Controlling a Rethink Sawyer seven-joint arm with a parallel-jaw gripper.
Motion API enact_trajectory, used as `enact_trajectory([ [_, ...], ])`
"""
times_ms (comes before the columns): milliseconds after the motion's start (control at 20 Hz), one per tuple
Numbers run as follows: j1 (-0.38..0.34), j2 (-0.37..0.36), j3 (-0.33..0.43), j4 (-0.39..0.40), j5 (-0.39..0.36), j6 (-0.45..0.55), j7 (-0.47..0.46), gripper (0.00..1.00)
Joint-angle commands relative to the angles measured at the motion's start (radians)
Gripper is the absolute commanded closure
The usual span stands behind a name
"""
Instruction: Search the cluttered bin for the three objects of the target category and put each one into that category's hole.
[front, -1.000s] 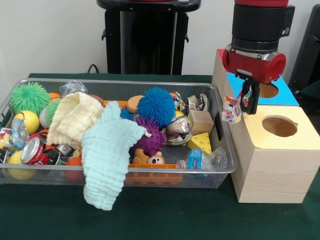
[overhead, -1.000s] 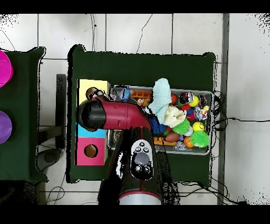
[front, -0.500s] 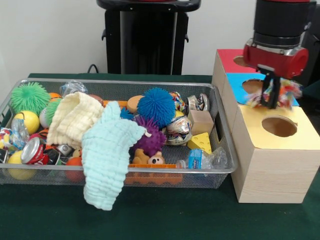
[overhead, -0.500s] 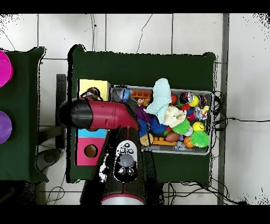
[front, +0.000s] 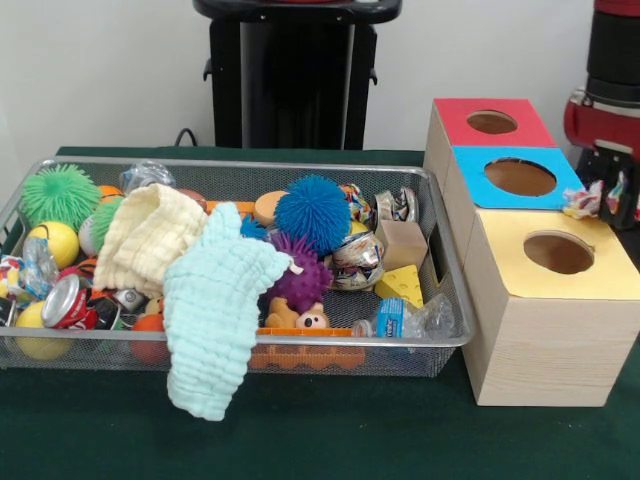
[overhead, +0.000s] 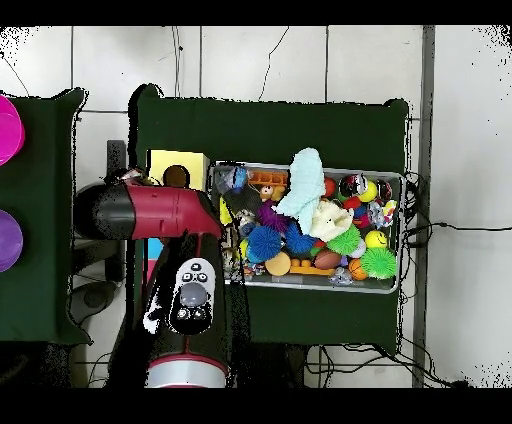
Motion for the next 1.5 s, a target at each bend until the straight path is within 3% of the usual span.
enact_trajectory([
  [50, 0.002, 0.163, -0.059, -0.112, 0.046, 0.029, 0.220, 1.00],
  [350, -0.066, 0.185, -0.024, -0.085, 0.021, -0.082, 0.110, 1.00],
  [600, -0.098, 0.181, -0.001, -0.070, 0.007, -0.110, 0.076, 1.00],
  [1200, -0.142, 0.144, 0.047, -0.047, -0.002, -0.088, 0.050, 1.00],
  [1500, -0.148, 0.079, 0.042, -0.021, -0.003, -0.005, 0.043, 1.00],
])
